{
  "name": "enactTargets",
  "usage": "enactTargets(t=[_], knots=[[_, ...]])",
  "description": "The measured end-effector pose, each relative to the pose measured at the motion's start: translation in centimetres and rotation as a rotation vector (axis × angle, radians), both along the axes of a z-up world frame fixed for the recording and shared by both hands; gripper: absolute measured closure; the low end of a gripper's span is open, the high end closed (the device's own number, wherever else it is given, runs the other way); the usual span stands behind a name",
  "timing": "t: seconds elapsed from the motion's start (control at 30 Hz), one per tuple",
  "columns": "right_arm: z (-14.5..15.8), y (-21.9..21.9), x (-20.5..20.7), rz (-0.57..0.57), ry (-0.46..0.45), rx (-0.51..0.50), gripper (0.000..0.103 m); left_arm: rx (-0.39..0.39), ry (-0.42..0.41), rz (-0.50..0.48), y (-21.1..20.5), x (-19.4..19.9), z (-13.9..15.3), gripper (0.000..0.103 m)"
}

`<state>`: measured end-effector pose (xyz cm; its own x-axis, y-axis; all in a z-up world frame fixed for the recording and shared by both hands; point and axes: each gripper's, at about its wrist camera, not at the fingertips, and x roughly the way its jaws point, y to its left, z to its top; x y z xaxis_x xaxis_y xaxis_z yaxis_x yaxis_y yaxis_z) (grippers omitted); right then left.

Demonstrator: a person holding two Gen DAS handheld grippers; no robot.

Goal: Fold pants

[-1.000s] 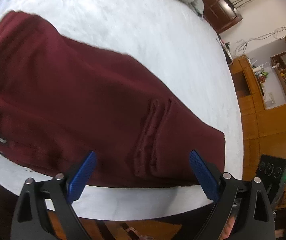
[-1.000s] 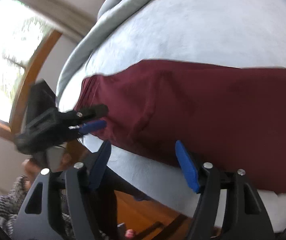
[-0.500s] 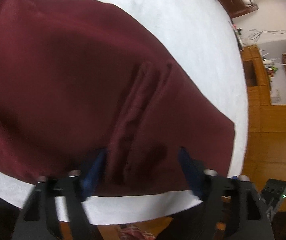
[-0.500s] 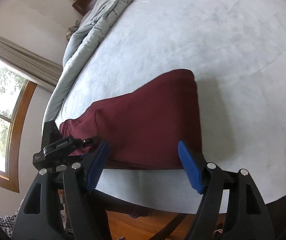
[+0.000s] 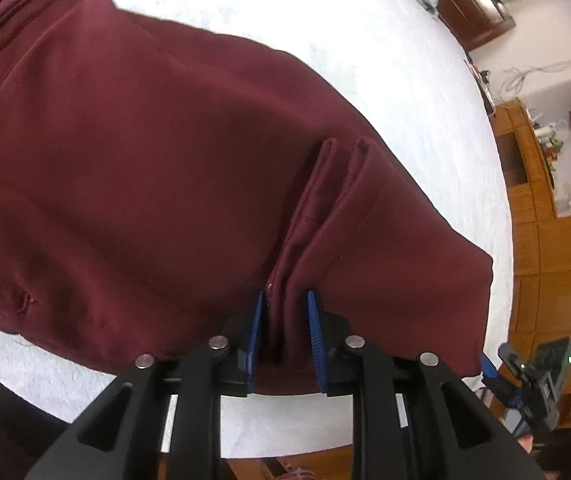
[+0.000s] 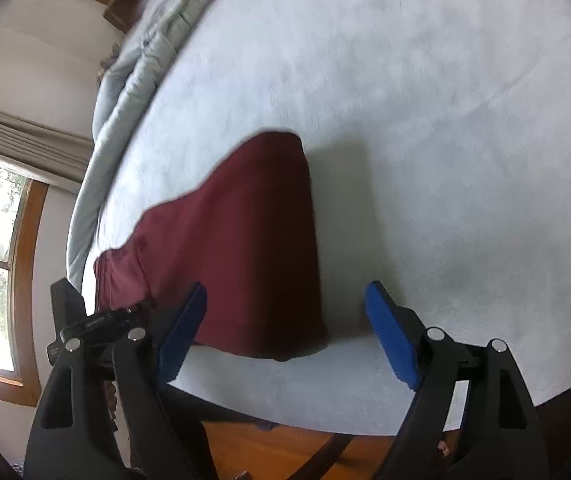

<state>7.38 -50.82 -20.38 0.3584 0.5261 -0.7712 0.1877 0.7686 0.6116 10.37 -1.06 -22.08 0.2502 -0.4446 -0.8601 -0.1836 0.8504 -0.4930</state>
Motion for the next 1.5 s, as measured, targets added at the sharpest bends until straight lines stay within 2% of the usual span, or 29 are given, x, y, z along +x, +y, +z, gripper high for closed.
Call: enactTargets(t=[0.13,0.17,0.2,0.27,0.3,0.37,0.43,0.5,0.57,0.67,0.73,0.77,0.83,0.9,1.03,1.17,1.27,1.3,1.4,1.5], knots=[[-2.6,0.8,1.1,0.034,0.064,0.059,0.020,0.003,0.004,0.005,-0.5,0.0,0.0,0.072],[-3.2,1.0,1.2,0.043,0.074,0.073,0.025,-0.010,0.010,0.016,-0.3,0.0,-0.1,0.072],[-3.8,1.3,1.3,0.056,0.083,0.099,0.050,-0.018,0.013,0.023,-0.2,0.0,0.0,0.071],[-3.4,1.6,1.1,0.061,0.064,0.109,0.061,-0.038,0.024,0.036,0.0,0.1,0.0,0.069],[-2.4,1.6,1.0,0.082,0.032,0.103,0.067,-0.043,0.026,0.037,1.5,-0.3,0.1,0.068],[-0.8,1.2,0.5,0.083,-0.012,0.114,0.071,-0.043,0.022,0.035,1.4,-0.5,0.0,0.065],[-0.4,0.7,0.2,0.077,0.019,0.082,0.073,0.000,0.010,0.009,1.0,-0.5,-0.4,0.061],[-2.5,1.0,0.4,0.091,0.110,-0.014,0.072,0.043,-0.007,-0.011,0.5,-0.7,-0.4,0.058],[-3.7,0.8,0.5,0.066,0.143,0.005,0.070,0.080,-0.022,-0.031,0.0,-0.7,-0.2,0.057],[-2.5,0.9,0.7,0.071,0.124,-0.023,0.060,0.071,-0.027,-0.042,0.3,-0.7,0.6,0.056],[-0.8,1.3,0.4,0.095,0.091,-0.119,0.047,0.072,-0.030,-0.031,0.7,-0.9,1.3,0.050],[0.1,1.4,0.3,0.098,0.077,-0.163,0.047,0.072,-0.041,-0.023,1.2,-1.3,1.8,0.049],[2.0,1.3,-0.4,0.081,0.039,-0.253,0.047,0.086,-0.089,-0.022,2.1,-2.2,3.3,0.038],[3.6,1.9,-0.8,0.084,-0.011,-0.288,0.047,0.131,-0.135,-0.024,3.1,-3.1,4.6,0.033],[5.2,5.4,-0.4,0.171,-0.081,-0.307,0.047,0.180,-0.193,-0.058,3.0,-3.5,6.0,0.033],[4.0,8.9,0.9,0.239,-0.054,-0.336,0.048,0.131,-0.213,-0.126,-0.1,-2.4,6.6,0.033],[1.6,10.6,1.7,0.266,0.018,-0.388,0.048,0.153,-0.215,-0.197,-2.5,-1.5,5.8,0.032],[0.4,10.9,1.9,0.266,0.054,-0.405,0.048,0.180,-0.189,-0.218,-3.1,-1.0,4.7,0.032],[-1.3,11.4,2.2,0.264,0.046,-0.428,0.044,0.243,-0.073,-0.224,-3.6,0.1,1.1,0.033],[-0.6,11.7,2.3,0.274,0.042,-0.434,0.042,0.212,-0.078,-0.212,-2.3,-0.3,0.7,0.033]])
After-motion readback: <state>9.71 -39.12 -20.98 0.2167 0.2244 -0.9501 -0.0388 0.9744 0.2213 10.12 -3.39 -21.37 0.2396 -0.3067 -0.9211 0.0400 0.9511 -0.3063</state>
